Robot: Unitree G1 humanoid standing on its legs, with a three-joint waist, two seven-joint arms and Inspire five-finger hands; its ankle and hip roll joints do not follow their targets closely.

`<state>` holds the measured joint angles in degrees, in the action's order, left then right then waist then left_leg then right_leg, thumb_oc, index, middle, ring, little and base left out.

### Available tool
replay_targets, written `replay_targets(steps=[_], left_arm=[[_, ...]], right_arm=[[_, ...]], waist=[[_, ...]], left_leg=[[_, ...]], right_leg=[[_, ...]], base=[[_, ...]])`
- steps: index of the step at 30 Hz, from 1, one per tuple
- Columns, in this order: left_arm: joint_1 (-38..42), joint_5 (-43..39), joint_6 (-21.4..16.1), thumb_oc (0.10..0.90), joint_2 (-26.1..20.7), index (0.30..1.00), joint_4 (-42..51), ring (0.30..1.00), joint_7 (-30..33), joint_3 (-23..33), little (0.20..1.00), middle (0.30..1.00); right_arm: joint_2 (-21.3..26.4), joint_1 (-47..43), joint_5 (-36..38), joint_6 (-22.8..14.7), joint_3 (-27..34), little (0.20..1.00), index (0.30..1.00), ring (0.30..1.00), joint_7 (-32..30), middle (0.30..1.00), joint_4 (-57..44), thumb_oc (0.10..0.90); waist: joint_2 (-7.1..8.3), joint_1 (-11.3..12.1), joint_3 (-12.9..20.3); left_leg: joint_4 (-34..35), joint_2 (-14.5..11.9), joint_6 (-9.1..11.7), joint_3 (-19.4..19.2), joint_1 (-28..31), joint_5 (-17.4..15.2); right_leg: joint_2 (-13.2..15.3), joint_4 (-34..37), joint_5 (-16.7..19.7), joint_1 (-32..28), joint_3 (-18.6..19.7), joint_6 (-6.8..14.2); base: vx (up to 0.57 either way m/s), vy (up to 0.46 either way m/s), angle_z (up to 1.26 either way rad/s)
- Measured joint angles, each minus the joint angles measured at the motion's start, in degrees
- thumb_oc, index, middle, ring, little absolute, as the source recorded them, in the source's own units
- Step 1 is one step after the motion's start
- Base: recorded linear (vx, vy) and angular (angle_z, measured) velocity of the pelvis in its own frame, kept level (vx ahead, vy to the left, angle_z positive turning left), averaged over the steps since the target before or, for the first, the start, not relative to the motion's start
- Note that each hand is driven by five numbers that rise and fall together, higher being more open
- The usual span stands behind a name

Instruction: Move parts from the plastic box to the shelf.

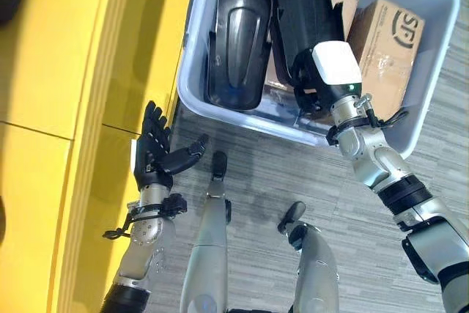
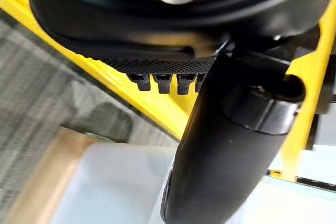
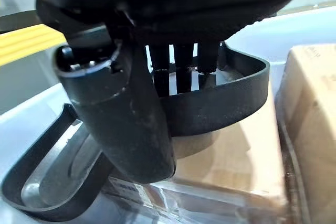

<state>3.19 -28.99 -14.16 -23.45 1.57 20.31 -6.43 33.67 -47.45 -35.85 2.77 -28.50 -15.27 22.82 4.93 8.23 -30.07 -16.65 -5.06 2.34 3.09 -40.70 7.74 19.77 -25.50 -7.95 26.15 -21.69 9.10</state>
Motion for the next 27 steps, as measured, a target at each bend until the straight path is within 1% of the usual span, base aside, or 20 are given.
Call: replay_targets(steps=[3, 5, 8, 11, 13, 17, 20, 21, 23, 25, 27], left_arm=[[-0.22, 0.01, 0.0, 0.9, -0.07, 1.0, -0.44, 1.0, -0.09, 0.18, 1.0, 1.0], [-0.46, 0.0, 0.31, 0.9, -0.02, 1.0, -1.31, 1.0, -1.1, 0.24, 1.0, 1.0], [-0.65, 0.0, 0.47, 0.9, -0.04, 1.0, -1.65, 1.0, -1.56, 0.34, 1.0, 1.0], [-1.23, 0.02, 0.47, 0.9, -0.05, 1.0, -1.64, 1.0, -2.93, 1.11, 1.0, 1.0], [-1.35, 0.01, 0.55, 0.9, 0.0, 1.0, -1.62, 1.0, -3.42, 1.77, 1.0, 1.0], [-2.26, 0.02, 1.24, 0.9, 0.02, 1.0, -1.62, 1.0, -3.54, 2.96, 1.0, 1.0], [-2.24, 0.05, 1.65, 0.9, -0.03, 1.0, -1.58, 1.0, -4.74, 4.55, 1.0, 1.0], [-2.09, 0.08, 1.76, 0.9, -0.02, 1.0, -1.5, 1.0, -4.87, 4.56, 1.0, 1.0], [-2.03, 0.08, 1.74, 0.9, 0.02, 1.0, -0.98, 1.0, -5.01, 4.69, 1.0, 1.0], [-2.25, 0.07, 1.76, 0.9, 0.07, 1.0, -0.99, 1.0, -5.75, 4.85, 1.0, 1.0], [-2.76, 0.07, 1.77, 0.9, 0.1, 1.0, -0.95, 1.0, -6.16, 5.02, 1.0, 1.0]], right_arm=[[0.3, 1.96, -0.02, -0.29, 0.04, 0.3, 0.3, 0.3, 1.12, 0.3, -0.18, 0.4], [0.41, 3.76, -0.02, -0.5, 0.06, 0.3, 0.3, 0.3, 2.76, 0.3, -0.36, 0.4], [0.63, 6.31, -0.15, -1.41, 0.1, 0.3, 0.3, 0.3, 3.68, 0.3, -0.48, 0.4], [1.34, 8.92, -0.23, -1.89, 0.28, 0.3, 0.3, 0.3, 4.92, 0.3, -3.12, 0.4], [2.48, 9.37, -0.36, -2.44, 0.66, 0.3, 0.3, 0.3, 5.0, 0.3, -4.93, 0.4], [4.62, 9.88, -2.32, -2.84, 1.13, 0.3, 0.3, 0.3, 6.0, 0.3, -8.06, 0.4], [6.76, 11.41, -2.35, -4.57, 4.88, 0.3, 0.3, 0.3, 6.32, 0.3, -12.36, 0.4], [7.82, 11.42, -2.37, -4.66, 5.15, 0.3, 0.3, 0.3, 6.42, 0.3, -13.1, 0.4], [8.74, 11.31, -2.39, -4.83, 6.32, 0.3, 0.3, 0.3, 6.54, 0.3, -14.56, 0.4], [9.95, 11.14, -2.45, -5.13, 7.13, 0.3, 0.3, 0.3, 7.27, 0.3, -16.24, 0.4], [10.81, 10.91, -2.64, -5.66, 7.14, 0.3, 0.3, 0.3, 7.8, 0.3, -17.0, 0.4]], waist=[[-0.02, -0.05, 0.01], [-0.05, 0.23, -0.01], [-0.16, 0.18, -0.07], [-0.23, -0.06, -0.11], [-0.53, -0.47, -0.05], [-0.57, -0.28, -0.04], [-0.74, -0.45, 0.05], [-0.85, -0.53, 0.15], [-0.89, -0.56, 0.18], [-0.88, -0.26, 0.19], [-0.88, -0.35, 0.19]], left_leg=[[1.35, -0.14, 0.06, -0.4, 3.49, 0.06], [2.4, -0.66, 0.05, -1.22, 6.21, 0.38], [3.48, -0.72, 0.0, -1.54, 9.66, 0.32], [4.32, -0.96, 0.07, -2.05, 12.76, 0.03], [4.6, -1.25, 0.22, -2.3, 13.31, -0.26], [6.18, -1.55, 0.1, -4.15, 16.22, -0.17], [7.4, -1.58, 0.21, -4.43, 18.06, 0.16], [7.81, -1.59, 0.18, -4.56, 18.76, 0.2], [8.03, -1.69, 0.26, -4.76, 19.65, 0.07], [8.07, -1.99, 0.29, -5.74, 20.97, -0.03], [8.13, -1.98, 0.33, -6.16, 22.39, -0.32]], right_leg=[[-0.38, 2.42, 0.74, -3.53, -0.07, 0.08], [-1.29, 5.42, 2.49, -6.87, -0.18, 0.61], [-1.93, 8.75, 3.65, -11.08, -0.4, 0.74], [-2.52, 11.97, 4.82, -14.88, -0.73, 0.69], [-2.9, 13.59, 5.66, -15.65, -0.59, 0.53], [-3.45, 17.58, 8.15, -18.44, 0.63, 0.72], [-3.95, 20.52, 9.48, -20.88, 0.39, 0.8], [-4.04, 21.05, 9.77, -21.5, 0.46, 1.06], [-4.2, 21.71, 9.84, -22.5, 0.42, 0.99], [-4.15, 21.77, 9.86, -23.2, 1.09, 1.0], [-4.09, 22.11, 9.87, -24.4, 1.21, 1.0]], base=[[0.01, -0.009, -0.07], [0.01, 0.004, -0.12], [0.0, 0.01, -0.05], [0.01, 0.009, -0.08], [0.03, 0.006, -0.14], [0.02, -0.003, -0.18], [0.04, -0.019, -0.04], [0.04, -0.017, -0.02], [0.05, -0.017, -0.05], [0.05, -0.031, -0.18], [0.03, -0.021, -0.12]])
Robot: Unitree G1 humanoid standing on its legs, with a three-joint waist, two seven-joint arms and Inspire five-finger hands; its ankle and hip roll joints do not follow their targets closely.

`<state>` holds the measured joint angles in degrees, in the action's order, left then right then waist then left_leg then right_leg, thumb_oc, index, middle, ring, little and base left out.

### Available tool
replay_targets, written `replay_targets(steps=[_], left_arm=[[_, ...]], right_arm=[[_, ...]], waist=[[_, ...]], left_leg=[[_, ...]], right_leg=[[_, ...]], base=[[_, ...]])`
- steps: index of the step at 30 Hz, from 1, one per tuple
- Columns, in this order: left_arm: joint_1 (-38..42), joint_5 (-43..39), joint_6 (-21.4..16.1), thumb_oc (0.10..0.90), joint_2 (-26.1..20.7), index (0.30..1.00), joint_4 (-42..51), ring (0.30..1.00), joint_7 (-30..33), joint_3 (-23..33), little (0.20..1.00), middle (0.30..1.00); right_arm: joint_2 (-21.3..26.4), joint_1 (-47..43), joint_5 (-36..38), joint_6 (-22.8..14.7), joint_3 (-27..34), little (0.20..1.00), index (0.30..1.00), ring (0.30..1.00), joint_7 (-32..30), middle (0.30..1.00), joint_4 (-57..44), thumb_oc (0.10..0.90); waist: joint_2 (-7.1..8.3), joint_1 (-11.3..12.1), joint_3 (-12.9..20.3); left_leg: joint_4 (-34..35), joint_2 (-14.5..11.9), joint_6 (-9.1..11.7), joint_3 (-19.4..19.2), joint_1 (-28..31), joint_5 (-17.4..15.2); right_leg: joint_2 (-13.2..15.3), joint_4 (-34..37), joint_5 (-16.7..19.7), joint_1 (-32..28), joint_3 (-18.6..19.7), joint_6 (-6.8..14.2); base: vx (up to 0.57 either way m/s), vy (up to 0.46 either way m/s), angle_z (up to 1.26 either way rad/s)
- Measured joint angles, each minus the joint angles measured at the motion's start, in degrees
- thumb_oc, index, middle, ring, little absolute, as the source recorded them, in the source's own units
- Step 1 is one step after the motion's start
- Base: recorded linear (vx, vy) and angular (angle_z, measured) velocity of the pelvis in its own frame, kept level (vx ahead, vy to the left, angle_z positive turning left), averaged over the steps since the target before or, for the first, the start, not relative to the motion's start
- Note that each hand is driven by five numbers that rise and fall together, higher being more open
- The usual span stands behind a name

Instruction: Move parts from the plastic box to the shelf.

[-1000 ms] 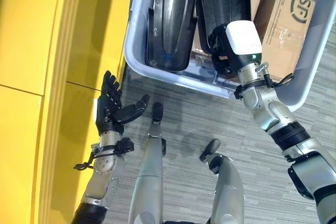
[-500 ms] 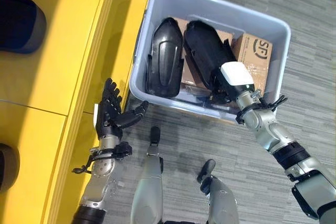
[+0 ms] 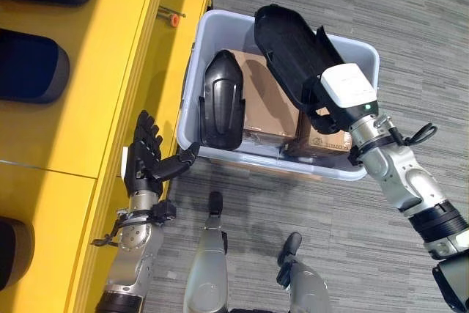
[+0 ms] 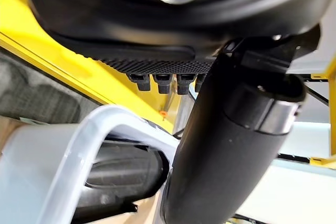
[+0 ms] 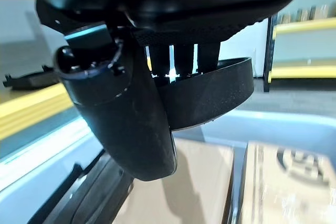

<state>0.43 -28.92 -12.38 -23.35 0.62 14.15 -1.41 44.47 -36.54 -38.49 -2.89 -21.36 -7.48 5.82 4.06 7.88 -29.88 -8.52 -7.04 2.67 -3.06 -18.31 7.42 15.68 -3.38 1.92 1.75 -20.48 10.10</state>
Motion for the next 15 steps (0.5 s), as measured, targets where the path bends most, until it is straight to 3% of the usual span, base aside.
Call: replay_targets(steps=[3, 15], left_arm=[[-0.96, -0.04, 0.13, 0.9, 0.02, 1.0, 0.26, 1.0, -1.27, 0.82, 1.0, 1.0], [-3.84, -0.07, 1.53, 0.9, 2.02, 1.0, 0.83, 1.0, -3.85, 2.66, 1.0, 1.0]], right_arm=[[2.1, -0.15, -1.96, -1.41, 0.24, 0.3, 0.3, 0.3, 0.81, 0.3, -3.38, 0.4], [2.36, -1.91, -1.9, -5.25, 0.19, 0.3, 0.3, 0.3, 3.54, 0.3, -7.28, 0.4]], waist=[[0.04, -0.71, 1.24], [0.06, -1.6, 6.56]], left_leg=[[0.71, -0.47, 0.44, -0.24, 1.62, -0.44], [1.6, -2.04, 1.26, -2.88, 7.42, -1.19]], right_leg=[[-0.55, 0.88, 0.03, -1.32, 0.53, -0.02], [-1.54, 1.8, -0.15, -4.87, 2.91, -0.51]], base=[[0.05, -0.025, -0.1], [0.03, -0.031, -0.13]])
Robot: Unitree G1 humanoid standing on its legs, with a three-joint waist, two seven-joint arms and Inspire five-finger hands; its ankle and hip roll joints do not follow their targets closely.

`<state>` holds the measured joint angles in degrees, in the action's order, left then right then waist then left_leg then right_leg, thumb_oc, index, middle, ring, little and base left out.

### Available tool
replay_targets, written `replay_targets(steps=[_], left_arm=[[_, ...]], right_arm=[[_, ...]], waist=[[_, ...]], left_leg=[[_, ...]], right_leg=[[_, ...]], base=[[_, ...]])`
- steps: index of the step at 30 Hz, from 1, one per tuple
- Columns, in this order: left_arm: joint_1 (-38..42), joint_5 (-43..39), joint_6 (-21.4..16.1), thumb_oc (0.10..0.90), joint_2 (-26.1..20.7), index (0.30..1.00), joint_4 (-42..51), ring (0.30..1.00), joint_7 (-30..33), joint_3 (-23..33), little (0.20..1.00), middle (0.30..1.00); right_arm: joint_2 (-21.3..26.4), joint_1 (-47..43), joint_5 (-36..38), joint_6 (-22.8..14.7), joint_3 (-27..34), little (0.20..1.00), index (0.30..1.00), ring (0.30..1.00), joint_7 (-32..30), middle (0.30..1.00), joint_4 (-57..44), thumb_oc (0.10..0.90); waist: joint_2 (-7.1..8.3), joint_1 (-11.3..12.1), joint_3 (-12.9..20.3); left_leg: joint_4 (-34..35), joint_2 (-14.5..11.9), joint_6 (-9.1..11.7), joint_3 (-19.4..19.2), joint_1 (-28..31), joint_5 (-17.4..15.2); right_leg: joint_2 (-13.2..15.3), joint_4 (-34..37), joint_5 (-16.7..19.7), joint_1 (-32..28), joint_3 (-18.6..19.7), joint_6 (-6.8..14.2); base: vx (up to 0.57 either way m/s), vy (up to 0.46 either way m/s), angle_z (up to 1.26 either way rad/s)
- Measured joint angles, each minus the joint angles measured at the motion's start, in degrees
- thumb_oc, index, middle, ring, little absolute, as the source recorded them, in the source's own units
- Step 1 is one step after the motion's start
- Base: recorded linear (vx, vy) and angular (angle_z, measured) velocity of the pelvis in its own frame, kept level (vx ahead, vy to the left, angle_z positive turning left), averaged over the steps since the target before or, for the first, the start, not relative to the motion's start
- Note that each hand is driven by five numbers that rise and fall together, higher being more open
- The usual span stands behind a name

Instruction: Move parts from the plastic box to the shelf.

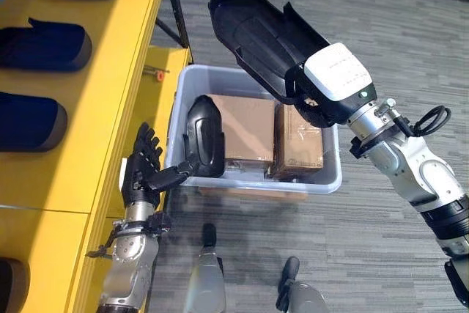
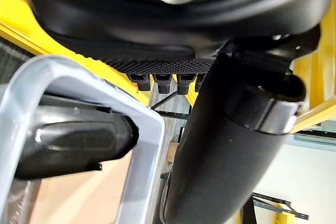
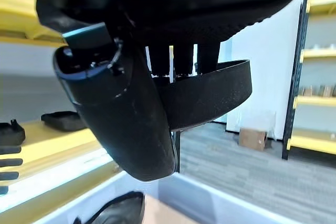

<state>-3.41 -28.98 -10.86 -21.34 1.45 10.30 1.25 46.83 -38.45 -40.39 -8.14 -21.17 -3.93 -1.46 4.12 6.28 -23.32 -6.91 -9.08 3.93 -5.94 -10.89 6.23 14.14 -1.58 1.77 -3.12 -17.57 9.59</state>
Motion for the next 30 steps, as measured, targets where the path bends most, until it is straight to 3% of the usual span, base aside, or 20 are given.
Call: replay_targets(steps=[6, 10, 12, 13, 14, 15, 16, 17, 18, 19, 20, 21, 23, 24, 25, 26, 27, 29, 30], left_arm=[[-2.7, -0.09, 0.0, 0.9, 0.27, 1.0, -0.04, 1.0, -0.79, 0.26, 1.0, 1.0], [-4.76, -0.18, -0.12, 0.9, 0.36, 1.0, -0.93, 1.0, -0.94, 0.61, 1.0, 1.0], [-5.06, -1.79, -0.38, 0.9, 0.39, 1.0, -1.15, 1.0, -0.98, 1.2, 1.0, 1.0], [-6.18, -2.53, -0.76, 0.9, 0.22, 1.0, -1.56, 1.0, -0.55, 1.62, 1.0, 1.0], [-6.27, -2.68, -0.76, 0.9, 0.25, 1.0, -1.84, 1.0, -0.53, 1.75, 1.0, 1.0], [-7.77, -2.93, -0.97, 0.9, 0.31, 1.0, -2.1, 1.0, -0.38, 1.14, 1.0, 1.0], [-8.93, -4.02, -0.77, 0.9, 0.82, 1.0, -1.64, 1.0, -0.57, 1.61, 1.0, 1.0], [-9.74, -4.45, -0.76, 0.9, 1.47, 1.0, -1.82, 1.0, -0.26, 1.2, 1.0, 1.0], [-9.59, -4.56, -0.69, 0.9, 2.21, 1.0, -2.1, 1.0, 0.08, 0.38, 1.0, 1.0], [-8.44, -4.59, -0.6, 0.9, 2.47, 1.0, -2.26, 1.0, 0.62, -0.99, 1.0, 1.0], [-7.96, -4.53, -0.58, 0.9, 2.34, 1.0, -3.02, 1.0, 0.14, -1.81, 1.0, 1.0], [-7.92, -4.54, -0.32, 0.9, 2.12, 1.0, -4.96, 1.0, 0.19, -3.62, 1.0, 1.0], [-8.83, -4.52, -0.19, 0.9, 2.2, 1.0, -5.69, 1.0, 0.02, -3.82, 1.0, 1.0], [-8.72, -4.48, -0.29, 0.9, 2.28, 1.0, -5.69, 1.0, -0.09, -3.78, 1.0, 1.0], [-8.4, -4.43, -0.46, 0.9, 2.32, 1.0, -5.5, 1.0, -0.27, -3.53, 1.0, 1.0], [-8.3, -4.45, -0.42, 0.9, 2.38, 1.0, -5.5, 1.0, -0.3, -3.49, 1.0, 1.0], [-6.8, -4.41, 0.0, 0.9, 2.62, 1.0, -6.14, 1.0, -0.63, -3.64, 1.0, 1.0], [-5.04, -4.33, -0.03, 0.9, 2.45, 1.0, -5.33, 1.0, -1.13, -4.82, 1.0, 1.0], [-4.08, -4.25, -0.06, 0.9, 2.41, 1.0, -5.28, 1.0, -1.29, -5.54, 1.0, 1.0]], right_arm=[[0.89, -3.19, 0.7, -0.8, -2.48, 0.3, 0.3, 0.3, 1.19, 0.3, 0.0, 0.4], [0.65, -7.32, 4.12, -1.65, -7.24, 0.3, 0.3, 0.3, 1.41, 0.3, 0.26, 0.4], [-0.35, -8.2, 5.67, -2.54, -8.0, 0.3, 0.3, 0.3, 1.43, 0.3, 0.43, 0.4], [-1.61, -10.74, 7.1, -2.99, -10.23, 0.3, 0.3, 0.3, 1.17, 0.3, 2.03, 0.4], [-1.96, -11.44, 7.4, -3.02, -11.04, 0.3, 0.3, 0.3, 1.15, 0.3, 2.51, 0.4], [-2.61, -12.27, 7.72, -3.0, -12.4, 0.3, 0.3, 0.3, 1.04, 0.3, 3.0, 0.4], [-2.38, -13.93, 8.84, -3.14, -14.02, 0.3, 0.3, 0.3, 0.9, 0.3, 3.01, 0.4], [-2.26, -13.92, 9.04, -3.11, -14.15, 0.3, 0.3, 0.3, 0.77, 0.3, 2.82, 0.4], [-1.34, -13.42, 9.02, -2.5, -14.24, 0.3, 0.3, 0.3, 0.67, 0.3, 2.03, 0.4], [0.33, -12.56, 9.02, -2.2, -14.13, 0.3, 0.3, 0.3, 0.27, 0.3, 1.05, 0.4], [0.63, -11.97, 9.01, -2.51, -13.91, 0.3, 0.3, 0.3, 0.26, 0.3, 1.47, 0.4], [0.92, -11.67, 9.0, -2.44, -14.2, 0.3, 0.3, 0.3, 0.3, 0.3, 2.16, 0.4], [1.41, -11.22, 9.01, -2.34, -14.03, 0.3, 0.3, 0.3, 0.27, 0.3, 1.38, 0.4], [2.0, -11.27, 9.02, -2.46, -13.98, 0.3, 0.3, 0.3, 0.24, 0.3, 1.18, 0.4], [1.9, -11.26, 9.04, -2.27, -13.59, 0.3, 0.3, 0.3, 0.11, 0.3, 1.15, 0.4], [1.98, -11.3, 9.05, -2.27, -13.56, 0.3, 0.3, 0.3, 0.05, 0.3, 1.15, 0.4], [1.93, -10.01, 9.04, -2.06, -12.86, 0.3, 0.3, 0.3, -0.36, 0.3, 1.04, 0.4], [2.38, -7.73, 9.07, -1.47, -10.56, 0.3, 0.3, 0.3, -0.49, 0.3, -0.36, 0.4], [2.41, -7.57, 9.06, -1.43, -9.96, 0.3, 0.3, 0.3, -0.49, 0.3, -0.34, 0.4]], waist=[[-1.7, -0.01, 1.95], [-3.02, 0.71, 2.58], [-3.13, 1.26, 2.66], [-3.28, 1.77, 3.11], [-3.29, 2.15, 3.12], [-4.48, 3.06, 3.11], [-4.27, 3.46, 3.74], [-5.09, 4.29, 3.7], [-5.8, 4.53, 3.38], [-6.17, 3.4, 3.19], [-5.37, 2.91, 3.04], [-4.17, 6.44, 3.16], [-4.18, 3.76, 3.25], [-4.22, 3.19, 3.28], [-4.3, 3.35, 3.32], [-4.28, 3.41, 3.28], [-4.57, 2.12, 3.38], [-4.77, -1.35, 3.37], [-4.79, -1.11, 3.35]], left_leg=[[-0.14, -0.39, 0.08, -0.33, 1.52, -0.22], [-1.05, -1.62, 0.77, 0.19, 1.69, 0.04], [-1.24, -2.68, 1.05, 0.21, 1.5, 0.0], [-0.96, -3.77, 2.05, 0.37, 0.6, 0.69], [-0.78, -4.18, 2.24, 0.53, 0.31, 1.1], [0.0, -5.02, 2.86, 2.01, -0.44, 1.87], [3.7, -6.48, 3.22, 2.45, -1.59, 2.24], [5.4, -6.98, -0.56, 2.16, -2.11, 1.7], [6.86, -7.66, -7.39, 0.5, -2.96, -0.81], [7.0, -9.3, -15.84, -2.45, -5.46, -7.83], [6.05, -9.04, -9.69, -5.04, -6.51, -7.22], [2.27, -7.23, -8.68, -4.81, -3.48, -1.28], [-7.65, -5.72, -1.84, -5.88, -2.24, -3.34], [-9.11, -5.68, -0.09, -6.3, 0.28, -3.42], [-8.35, -6.2, 2.34, -6.46, 5.06, -2.67], [-8.58, -6.44, 2.62, -6.73, 5.41, -3.14], [-12.29, -8.96, 5.26, -11.1, 9.28, -5.55], [-9.45, -9.98, 5.58, -11.81, 14.47, -5.19], [-8.79, -9.89, 5.7, -12.65, 16.82, -5.28]], right_leg=[[-0.07, -2.01, -0.97, -0.29, 1.2, -0.13], [-0.47, -10.19, -5.52, 2.85, 1.44, -1.21], [-0.64, -15.76, -8.62, 5.51, 1.68, -2.52], [-0.81, -20.64, -10.75, 8.98, 1.33, -4.45], [-0.95, -22.0, -11.4, 9.7, 1.3, -3.95], [-1.9, -24.88, -12.56, 11.54, 0.43, -4.81], [-2.9, -27.29, -14.41, 14.62, -0.57, -6.55], [-4.38, -29.02, -14.85, 15.37, -1.94, -7.51], [-6.06, -29.18, -16.84, 15.77, -2.49, -10.51], [-8.78, -24.85, -16.82, 15.33, -2.35, -14.2], [-7.64, -23.58, -15.22, 15.13, -4.88, -13.98], [-5.36, -25.23, -15.79, 17.13, -5.79, -17.0], [-3.61, -22.3, -14.31, 15.63, -11.54, -16.65], [-3.89, -20.98, -13.83, 15.19, -12.76, -16.48], [-4.41, -19.38, -12.82, 15.02, -14.48, -18.03], [-4.32, -19.27, -12.84, 14.87, -14.99, -18.21], [-4.15, -19.56, -13.04, 13.73, -18.86, -18.52], [-4.07, -19.46, -13.29, 12.95, -21.22, -18.29], [-4.09, -20.4, -13.16, 13.61, -21.42, -18.54]], base=[[-0.05, -0.093, -0.05], [-0.14, -0.193, -0.02], [-0.2, -0.268, -0.02], [-0.14, -0.276, -0.05], [-0.15, -0.271, -0.04], [-0.1, -0.282, 0.18], [-0.14, -0.34, 0.31], [-0.13, -0.338, 0.56], [-0.09, -0.266, 1.23], [-0.07, -0.223, 1.76], [-0.16, -0.351, 1.67], [-0.16, -0.267, 1.21], [-0.09, -0.114, 1.4], [-0.06, -0.031, 1.47], [-0.09, 0.01, 0.8], [-0.02, 0.049, 0.93], [-0.06, 0.108, 1.21], [-0.06, 0.162, 1.48], [-0.06, 0.239, 0.77]])
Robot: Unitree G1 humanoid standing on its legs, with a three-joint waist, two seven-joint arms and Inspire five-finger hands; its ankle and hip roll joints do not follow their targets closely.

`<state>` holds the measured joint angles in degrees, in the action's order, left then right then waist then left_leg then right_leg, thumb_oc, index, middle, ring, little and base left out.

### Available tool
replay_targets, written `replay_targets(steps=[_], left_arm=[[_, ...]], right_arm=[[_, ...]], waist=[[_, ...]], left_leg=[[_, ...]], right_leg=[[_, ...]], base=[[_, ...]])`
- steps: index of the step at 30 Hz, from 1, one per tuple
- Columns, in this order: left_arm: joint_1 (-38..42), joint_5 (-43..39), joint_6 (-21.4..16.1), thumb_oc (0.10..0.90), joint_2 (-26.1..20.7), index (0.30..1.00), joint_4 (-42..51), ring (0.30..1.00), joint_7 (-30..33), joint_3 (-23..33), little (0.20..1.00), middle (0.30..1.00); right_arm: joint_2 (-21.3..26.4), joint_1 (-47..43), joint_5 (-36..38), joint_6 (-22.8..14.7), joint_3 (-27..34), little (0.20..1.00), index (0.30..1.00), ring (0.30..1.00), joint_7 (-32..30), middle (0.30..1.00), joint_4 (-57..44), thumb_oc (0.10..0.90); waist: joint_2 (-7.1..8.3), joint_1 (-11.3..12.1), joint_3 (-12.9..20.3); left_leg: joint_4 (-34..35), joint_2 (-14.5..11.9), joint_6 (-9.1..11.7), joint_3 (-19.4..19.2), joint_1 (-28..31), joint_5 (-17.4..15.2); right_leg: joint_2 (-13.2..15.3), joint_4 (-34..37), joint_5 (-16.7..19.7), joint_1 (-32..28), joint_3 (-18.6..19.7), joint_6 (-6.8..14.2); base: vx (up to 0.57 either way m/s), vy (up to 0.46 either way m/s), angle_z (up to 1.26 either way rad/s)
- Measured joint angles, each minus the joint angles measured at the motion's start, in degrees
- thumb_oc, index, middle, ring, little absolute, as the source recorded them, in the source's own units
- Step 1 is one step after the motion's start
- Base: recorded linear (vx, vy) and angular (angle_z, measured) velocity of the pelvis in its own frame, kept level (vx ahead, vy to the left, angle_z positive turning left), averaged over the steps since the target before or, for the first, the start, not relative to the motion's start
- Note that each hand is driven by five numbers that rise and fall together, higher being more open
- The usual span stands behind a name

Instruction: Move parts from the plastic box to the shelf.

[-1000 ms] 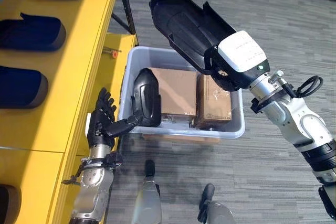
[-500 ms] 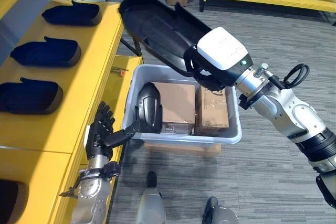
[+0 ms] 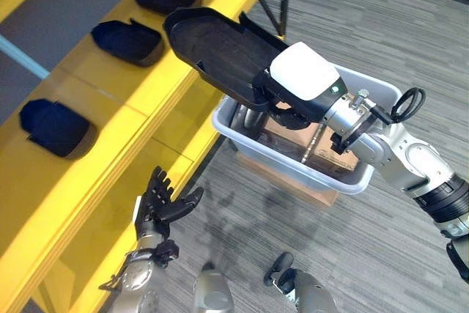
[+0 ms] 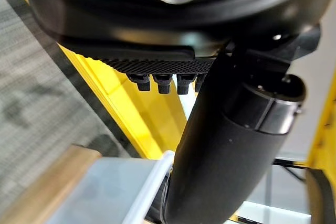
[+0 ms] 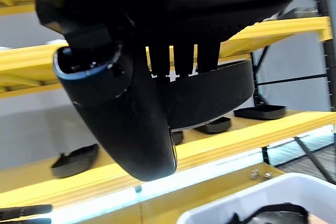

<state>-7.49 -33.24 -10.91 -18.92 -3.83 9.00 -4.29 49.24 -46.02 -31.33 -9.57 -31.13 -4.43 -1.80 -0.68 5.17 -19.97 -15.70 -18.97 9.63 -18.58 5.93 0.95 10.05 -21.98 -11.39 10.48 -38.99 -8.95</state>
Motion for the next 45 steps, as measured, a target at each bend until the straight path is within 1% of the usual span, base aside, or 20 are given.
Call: replay_targets(steps=[2, 3, 6, 11, 12, 14, 17, 21, 25, 29, 30, 31, 32, 33, 34, 37, 40, 42, 44, 45], left_arm=[[1.9, 0.13, 0.13, 0.9, 0.45, 1.0, -0.13, 1.0, -0.84, -2.34, 1.0, 1.0], [2.44, 0.58, 0.18, 0.9, 2.17, 1.0, -0.02, 1.0, -2.38, -2.92, 1.0, 1.0], [0.53, 0.97, 1.02, 0.9, 3.75, 1.0, -2.38, 1.0, -2.63, -2.94, 1.0, 1.0], [-4.72, 2.44, 1.5, 0.9, 2.27, 1.0, -2.21, 1.0, -1.77, -0.32, 1.0, 1.0], [-5.03, 2.78, 1.54, 0.9, 1.67, 1.0, -2.16, 1.0, -1.71, 0.14, 1.0, 1.0], [-5.6, 3.13, 1.79, 0.9, 1.73, 1.0, -1.75, 1.0, -1.36, 0.37, 1.0, 1.0], [-6.54, 3.68, 1.82, 0.9, 1.96, 1.0, 0.08, 1.0, -1.85, -0.08, 1.0, 1.0], [-6.35, 5.45, 2.34, 0.9, 2.09, 1.0, 1.01, 1.0, -2.62, 0.07, 1.0, 1.0], [-6.08, 5.65, 2.28, 0.9, 2.02, 1.0, 1.33, 1.0, -3.44, 0.15, 1.0, 1.0], [-6.8, 7.18, 2.28, 0.9, 2.0, 1.0, 1.4, 1.0, -3.04, 2.86, 1.0, 1.0], [-6.81, 7.2, 2.3, 0.9, 1.74, 1.0, 1.36, 1.0, -3.03, 3.73, 1.0, 1.0], [-6.63, 7.18, 2.25, 0.9, 1.61, 1.0, 1.3, 1.0, -2.68, 4.55, 1.0, 1.0], [-6.6, 7.17, 2.26, 0.9, 1.21, 1.0, 1.01, 1.0, -1.98, 5.27, 1.0, 1.0], [-5.66, 7.63, 2.27, 0.9, 0.45, 1.0, -0.42, 1.0, -1.82, 5.86, 1.0, 1.0], [-4.64, 7.8, 2.29, 0.9, 0.16, 1.0, -2.32, 1.0, -1.8, 6.18, 1.0, 1.0], [-4.14, 9.33, 2.31, 0.9, 0.04, 1.0, -2.31, 1.0, -2.08, 6.04, 1.0, 1.0], [-4.73, 9.29, 2.31, 0.9, 0.06, 1.0, -2.32, 1.0, -1.65, 6.16, 1.0, 1.0], [-4.62, 9.27, 2.32, 0.9, 0.38, 1.0, -2.36, 1.0, -1.34, 6.17, 1.0, 1.0], [-4.63, 9.11, 2.26, 0.9, 1.14, 1.0, -2.19, 1.0, -0.63, 6.47, 1.0, 1.0], [-4.48, 8.79, 2.26, 0.9, 1.47, 1.0, -2.15, 1.0, -0.58, 6.85, 1.0, 1.0]], right_arm=[[0.05, 5.31, -0.04, 0.51, 6.24, 0.3, 0.3, 0.3, -0.27, 0.3, -2.42, 0.4], [0.19, 10.37, -0.05, 1.22, 12.28, 0.3, 0.3, 0.3, -1.42, 0.3, -5.03, 0.4], [-1.45, 15.39, -0.1, 2.3, 16.33, 0.3, 0.3, 0.3, -2.22, 0.3, -4.54, 0.4], [-2.07, 18.31, -0.36, 3.62, 16.86, 0.3, 0.3, 0.3, -2.27, 0.3, -4.39, 0.4], [-2.59, 18.57, -1.37, 3.63, 16.66, 0.3, 0.3, 0.3, -2.26, 0.3, -4.37, 0.4], [-4.05, 18.87, -2.39, 2.77, 16.06, 0.3, 0.3, 0.3, -2.07, 0.3, -4.52, 0.4], [-5.97, 18.95, -2.99, 1.99, 14.92, 0.3, 0.3, 0.3, -1.91, 0.3, -5.13, 0.4], [-6.08, 18.92, -4.63, 1.55, 13.65, 0.3, 0.3, 0.3, -0.8, 0.3, -5.79, 0.4], [-6.78, 19.01, -4.72, 2.62, 12.8, 0.3, 0.3, 0.3, 0.46, 0.3, -5.75, 0.4], [-9.5, 19.93, -6.5, 2.24, 9.39, 0.3, 0.3, 0.3, 1.47, 0.3, -3.78, 0.4], [-9.77, 19.84, -6.71, 1.63, 7.81, 0.3, 0.3, 0.3, 1.69, 0.3, -3.83, 0.4], [-9.78, 20.19, -6.71, 0.8, 7.21, 0.3, 0.3, 0.3, 2.02, 0.3, -3.89, 0.4], [-9.78, 20.58, -6.7, -0.42, 7.09, 0.3, 0.3, 0.3, 2.46, 0.3, -4.37, 0.4], [-9.45, 21.05, -6.66, -1.2, 7.22, 0.3, 0.3, 0.3, 2.83, 0.3, -5.22, 0.4], [-9.46, 22.81, -6.65, -1.44, 7.22, 0.3, 0.3, 0.3, 3.38, 0.3, -5.76, 0.4], [-8.44, 24.0, -6.6, -1.02, 7.48, 0.3, 0.3, 0.3, 4.23, 0.3, -5.78, 0.4], [-8.26, 23.42, -6.2, -0.46, 7.72, 0.3, 0.3, 0.3, 4.5, 0.3, -5.74, 0.4], [-8.3, 23.16, -5.57, -0.15, 7.87, 0.3, 0.3, 0.3, 4.56, 0.3, -5.74, 0.4], [-8.5, 21.04, -4.85, -0.48, 7.87, 0.3, 0.3, 0.3, 4.63, 0.3, -5.72, 0.4], [-8.98, 18.86, -4.39, -0.68, 7.57, 0.3, 0.3, 0.3, 4.69, 0.3, -5.08, 0.4]], waist=[[-0.35, -2.22, -0.04], [-0.63, -3.69, -0.23], [-1.47, -1.94, -1.25], [-1.85, -0.36, -1.57], [-1.14, 0.44, -1.76], [-0.64, 1.24, -1.88], [0.92, 1.29, -1.83], [4.75, 2.08, -0.16], [5.35, 1.68, 1.57], [6.51, 1.77, 3.82], [6.95, 1.54, 4.08], [6.99, 0.88, 4.26], [7.25, 0.83, 4.41], [7.45, 0.1, 4.51], [7.35, -1.82, 4.49], [8.14, -2.55, 4.54], [8.1, -2.59, 4.6], [8.25, -2.25, 4.7], [9.0, -1.48, 5.19], [8.94, -0.46, 5.16]], left_leg=[[4.09, 1.28, 1.27, -0.8, 2.33, -3.46], [9.22, 4.94, 0.14, -3.2, -1.18, -7.33], [8.75, 9.46, -1.37, -2.78, -4.13, -7.04], [8.39, 14.99, -7.51, 0.69, -7.59, -5.38], [7.84, 16.36, -8.92, 0.97, -7.91, -4.97], [7.44, 18.08, -9.97, 2.53, -7.93, -4.98], [6.99, 19.32, -10.61, 4.87, -7.86, -4.76], [6.77, 21.5, -11.61, 6.26, -7.54, -4.84], [5.68, 23.54, -13.01, 7.76, -6.49, -5.79], [-1.5, 25.56, -15.89, 9.93, -7.01, -11.11], [-1.77, 26.48, -16.48, 12.24, -6.64, -10.3], [-1.82, 26.17, -16.65, 13.74, -6.73, -10.14], [-0.59, 26.08, -17.31, 14.52, -6.63, -8.79], [2.61, 25.98, -19.15, 16.0, -6.17, -7.29], [6.07, 25.34, -19.09, 18.06, -4.59, -5.12], [5.65, 25.15, -16.9, 19.74, -4.38, -5.09], [3.29, 25.03, -15.23, 21.17, -5.31, -6.55], [3.03, 25.05, -14.88, 21.79, -5.19, -6.74], [1.73, 25.18, -13.08, 21.93, -6.34, -7.85], [0.98, 24.5, -12.29, 21.8, -7.24, -8.28]], right_leg=[[2.54, -2.92, -0.36, 1.05, -3.56, 0.19], [6.84, -4.79, 1.34, 3.65, -5.95, 0.99], [11.57, -3.84, 5.97, 4.13, -6.95, 3.59], [17.76, 0.42, 10.25, 1.87, -11.79, 11.1], [19.38, 0.41, 12.15, 1.59, -12.01, 11.95], [21.14, 0.7, 13.58, 0.17, -12.64, 12.24], [22.17, 0.99, 16.58, -1.99, -13.25, 10.19], [23.59, 2.13, 18.43, -4.09, -13.62, 9.94], [25.9, 2.52, 19.77, -7.14, -14.92, 10.92], [31.29, -4.66, 22.44, -11.07, -11.46, 13.6], [31.81, -6.88, 24.74, -9.96, -5.02, 14.05], [28.8, -8.51, 22.65, -5.86, 7.39, 17.21], [25.59, -8.99, 18.89, -3.2, 14.48, 19.86], [20.6, -9.71, 13.91, 1.15, 19.24, 18.1], [15.05, -8.45, 11.09, 2.87, 21.3, 17.07], [10.57, 1.15, 12.36, 4.0, 21.04, 17.89], [10.48, 6.13, 14.71, 2.42, 23.3, 17.16], [11.25, 7.88, 14.75, -1.02, 21.29, 17.04], [10.32, 11.62, 18.18, -8.74, 20.46, 17.23], [9.84, 13.27, 16.82, -9.03, 19.3, 17.7]], base=[[-0.14, 0.411, 1.14], [-0.14, 0.45, 1.35], [-0.06, 0.26, 0.43], [-0.02, 0.14, 0.56], [0.0, 0.093, 0.63], [0.0, 0.124, 0.52], [0.01, 0.123, 0.47], [0.04, 0.26, 0.27], [0.08, 0.259, 0.33], [0.07, 0.212, 0.67], [-0.06, 0.055, 0.77], [-0.02, 0.081, 0.75], [0.0, 0.046, 0.5], [0.07, -0.094, 0.54], [0.04, -0.182, 0.72], [0.03, -0.208, 0.51], [0.1, -0.207, 0.26], [0.11, -0.211, 0.15], [0.08, -0.18, 0.04], [0.08, -0.19, 0.04]])
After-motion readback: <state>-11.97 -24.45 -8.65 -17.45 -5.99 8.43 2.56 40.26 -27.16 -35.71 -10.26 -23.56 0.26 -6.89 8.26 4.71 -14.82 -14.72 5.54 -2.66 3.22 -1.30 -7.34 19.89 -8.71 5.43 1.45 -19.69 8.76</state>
